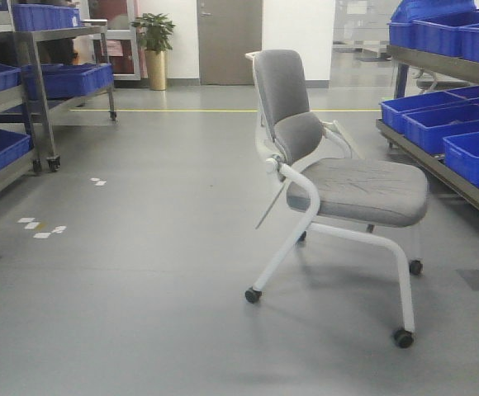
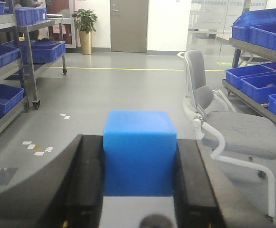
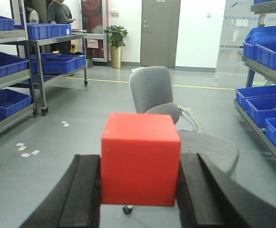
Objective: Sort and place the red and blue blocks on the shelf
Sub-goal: 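Drive the base past the grey chair toward the bin shelf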
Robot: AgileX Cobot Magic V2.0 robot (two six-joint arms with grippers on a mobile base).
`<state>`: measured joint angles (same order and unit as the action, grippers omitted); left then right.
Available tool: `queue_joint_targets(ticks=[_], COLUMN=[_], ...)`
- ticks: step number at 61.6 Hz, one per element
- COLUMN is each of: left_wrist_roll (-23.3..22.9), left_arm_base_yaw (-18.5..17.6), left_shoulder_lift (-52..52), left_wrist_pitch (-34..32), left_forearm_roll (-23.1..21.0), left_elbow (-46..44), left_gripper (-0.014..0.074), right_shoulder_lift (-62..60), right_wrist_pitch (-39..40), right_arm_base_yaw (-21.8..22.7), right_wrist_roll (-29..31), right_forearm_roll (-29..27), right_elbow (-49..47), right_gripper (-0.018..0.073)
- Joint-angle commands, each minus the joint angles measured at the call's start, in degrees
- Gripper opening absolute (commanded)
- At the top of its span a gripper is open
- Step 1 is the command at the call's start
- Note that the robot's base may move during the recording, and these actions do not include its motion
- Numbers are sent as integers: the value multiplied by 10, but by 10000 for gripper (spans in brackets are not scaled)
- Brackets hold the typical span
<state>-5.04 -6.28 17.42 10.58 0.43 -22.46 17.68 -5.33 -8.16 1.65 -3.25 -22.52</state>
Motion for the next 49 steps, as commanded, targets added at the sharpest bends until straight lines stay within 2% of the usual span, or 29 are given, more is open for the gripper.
queue_joint_targets(ticks=[1, 49], left_wrist_roll=[-1, -1], left_arm_base_yaw=[-1, -1], left_shoulder_lift=[5, 5], left_wrist_pitch=[-50, -50], left_forearm_roll=[-4, -4], left_elbow=[-18, -18], left_gripper=[122, 122], right_shoulder_lift=[3, 3], right_wrist_pitch=[53, 53], right_arm_base_yaw=[3, 3], right_wrist_roll=[5, 5], right_forearm_roll=[0, 0], right_elbow=[-15, -15], right_gripper=[257, 257])
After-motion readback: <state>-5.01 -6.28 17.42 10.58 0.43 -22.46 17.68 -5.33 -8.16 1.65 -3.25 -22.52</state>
